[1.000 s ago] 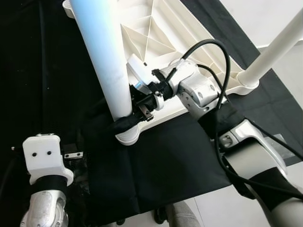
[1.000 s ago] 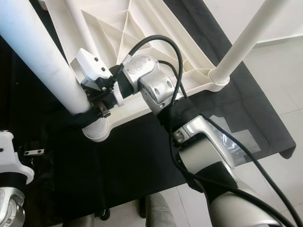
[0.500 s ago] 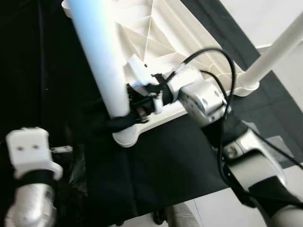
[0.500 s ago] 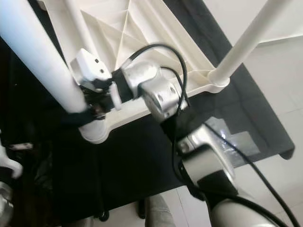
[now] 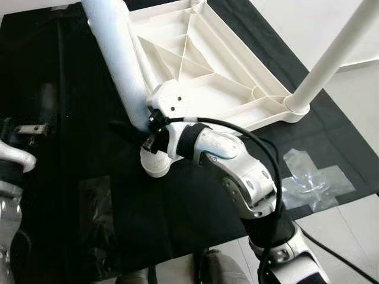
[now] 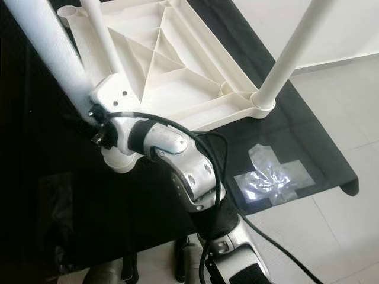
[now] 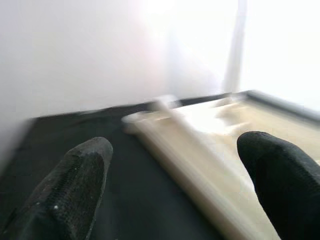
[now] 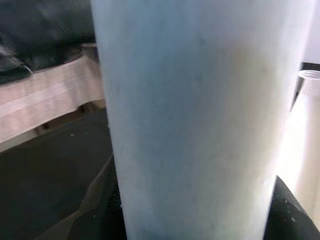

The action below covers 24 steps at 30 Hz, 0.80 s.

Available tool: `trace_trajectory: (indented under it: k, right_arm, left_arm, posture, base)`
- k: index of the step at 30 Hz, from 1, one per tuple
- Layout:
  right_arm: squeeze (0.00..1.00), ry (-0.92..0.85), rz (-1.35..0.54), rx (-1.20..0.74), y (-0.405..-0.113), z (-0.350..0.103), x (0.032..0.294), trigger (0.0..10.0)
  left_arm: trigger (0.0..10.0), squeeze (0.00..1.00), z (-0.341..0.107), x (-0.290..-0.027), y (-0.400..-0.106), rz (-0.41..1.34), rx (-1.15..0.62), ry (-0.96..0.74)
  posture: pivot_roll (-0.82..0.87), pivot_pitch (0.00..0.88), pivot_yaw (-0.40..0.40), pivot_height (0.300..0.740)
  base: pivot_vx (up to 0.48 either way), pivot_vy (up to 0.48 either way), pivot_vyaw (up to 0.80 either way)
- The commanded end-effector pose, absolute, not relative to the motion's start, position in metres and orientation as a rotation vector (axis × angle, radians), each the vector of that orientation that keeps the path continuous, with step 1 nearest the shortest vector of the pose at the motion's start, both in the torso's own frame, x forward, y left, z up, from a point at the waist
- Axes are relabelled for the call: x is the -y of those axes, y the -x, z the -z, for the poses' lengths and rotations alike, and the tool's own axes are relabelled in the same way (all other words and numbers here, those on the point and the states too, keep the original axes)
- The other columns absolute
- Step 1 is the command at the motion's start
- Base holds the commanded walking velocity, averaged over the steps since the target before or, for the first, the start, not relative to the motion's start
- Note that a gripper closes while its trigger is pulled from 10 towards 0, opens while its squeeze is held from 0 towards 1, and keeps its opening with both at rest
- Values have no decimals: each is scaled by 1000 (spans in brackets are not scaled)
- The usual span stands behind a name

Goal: Building children table

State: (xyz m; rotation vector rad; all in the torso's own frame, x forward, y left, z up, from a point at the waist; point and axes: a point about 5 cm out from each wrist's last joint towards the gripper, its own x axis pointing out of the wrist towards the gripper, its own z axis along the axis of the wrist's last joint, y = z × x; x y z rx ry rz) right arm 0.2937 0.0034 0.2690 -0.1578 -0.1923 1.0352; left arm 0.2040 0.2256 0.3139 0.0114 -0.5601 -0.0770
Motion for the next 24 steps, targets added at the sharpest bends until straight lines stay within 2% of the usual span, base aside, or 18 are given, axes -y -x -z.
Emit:
trace_trajectory:
  k: [1,6,14,24]
  right_arm:
    - [0,138,-943,-183,-307,-195,7,10000]
    - [0,122,-922,-129,-305,-200,2,10000]
    - [0,166,-997,-20,-294,-203,2,10000]
    - [0,183,-1101,25,-289,-205,7,10000]
  left_arm:
    - [10000,0,-312,-222,-203,133,541,-5]
    - [10000,0,-314,-205,-201,360,517,11]
    - [10000,0,-312,-198,-199,553,435,21]
    - [10000,0,-319,-200,-195,615,435,55]
  posture:
    - [18,362,-34,740]
    - [24,327,-21,740]
    - [30,304,-6,740]
    - [33,292,6,740]
  base:
    - [0,0,0]
    - [0,0,0]
    - [0,0,0]
    - [0,0,0]
